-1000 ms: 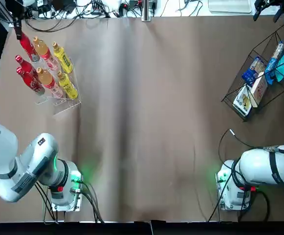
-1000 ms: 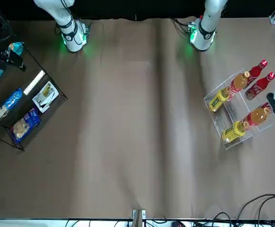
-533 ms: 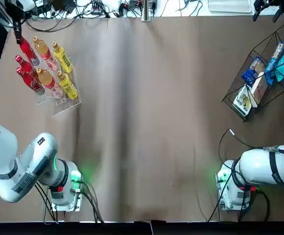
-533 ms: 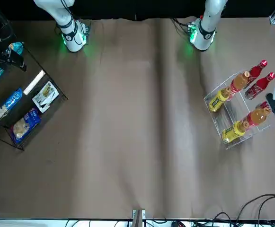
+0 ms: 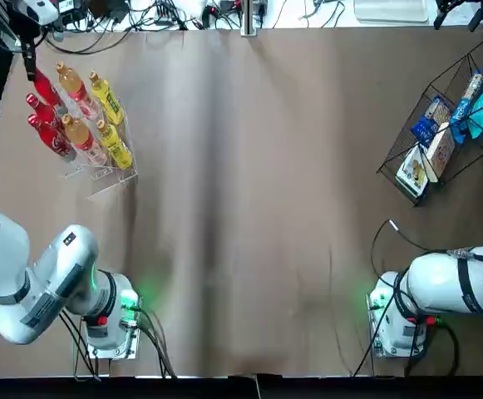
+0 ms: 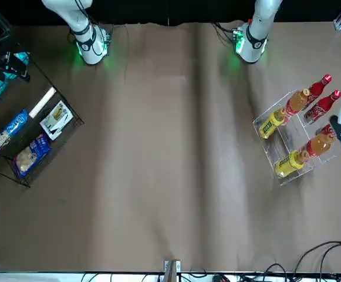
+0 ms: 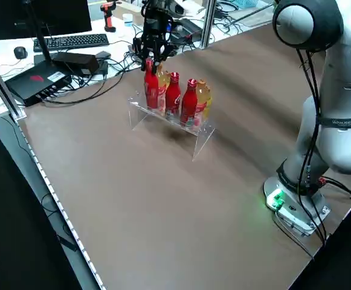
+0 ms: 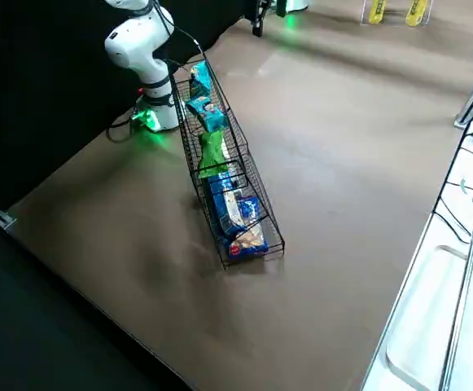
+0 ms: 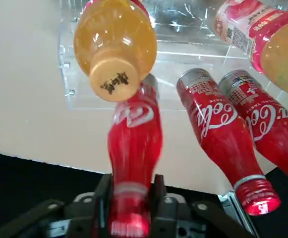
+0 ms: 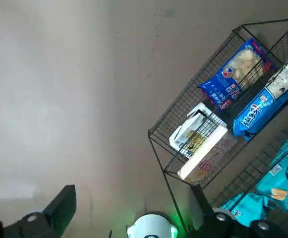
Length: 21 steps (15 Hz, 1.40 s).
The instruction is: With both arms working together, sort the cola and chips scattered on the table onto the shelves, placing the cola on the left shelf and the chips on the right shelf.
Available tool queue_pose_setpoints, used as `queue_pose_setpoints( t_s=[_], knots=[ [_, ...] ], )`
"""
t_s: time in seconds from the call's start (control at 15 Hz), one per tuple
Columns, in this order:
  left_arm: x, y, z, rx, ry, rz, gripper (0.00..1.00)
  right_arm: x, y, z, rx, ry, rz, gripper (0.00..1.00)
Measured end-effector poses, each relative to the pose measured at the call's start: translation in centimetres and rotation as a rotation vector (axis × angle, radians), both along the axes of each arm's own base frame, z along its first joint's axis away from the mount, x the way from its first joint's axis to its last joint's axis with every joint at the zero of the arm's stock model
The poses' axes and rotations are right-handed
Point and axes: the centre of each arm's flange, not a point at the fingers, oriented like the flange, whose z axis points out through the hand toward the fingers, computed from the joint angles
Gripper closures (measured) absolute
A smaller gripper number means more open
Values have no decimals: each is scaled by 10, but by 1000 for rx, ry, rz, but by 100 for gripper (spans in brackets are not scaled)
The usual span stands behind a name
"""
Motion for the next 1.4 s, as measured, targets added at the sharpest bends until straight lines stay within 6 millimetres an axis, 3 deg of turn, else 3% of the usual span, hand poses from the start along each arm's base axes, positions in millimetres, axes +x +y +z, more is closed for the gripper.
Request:
queue_pose_setpoints(
  t_s=[0.07, 0.27, 0.53, 0.67, 0.73, 0.93, 1.13, 1.4],
  knots=[
    [0, 0, 1, 1, -1, -1, 48, 0, 1, 0, -1, 1, -7, 0],
    [0, -2, 1, 3, -5, 2, 38, 0, 3, 0, -2, 1, -13, 0],
    [4, -16, 3, 26, -48, 48, 3, 0, 8, 0, -3, 4, -5, 0],
    [7, -36, 5, 51, -101, 103, 0, 0, 12, 0, -3, 4, 1, 0],
    [11, -63, 8, 80, -173, 183, 0, 0, 13, 0, -3, 3, 2, 0],
    [13, -106, 7, 85, -270, 357, 0, 0, 13, 0, -3, 3, 2, 0],
    [13, -134, 8, 88, -343, 514, 0, 0, 13, 0, -3, 2, 1, 0],
    [17, -182, 30, 90, -476, 664, 0, 0, 10, 1, -3, -1, -5, 0]
  ],
)
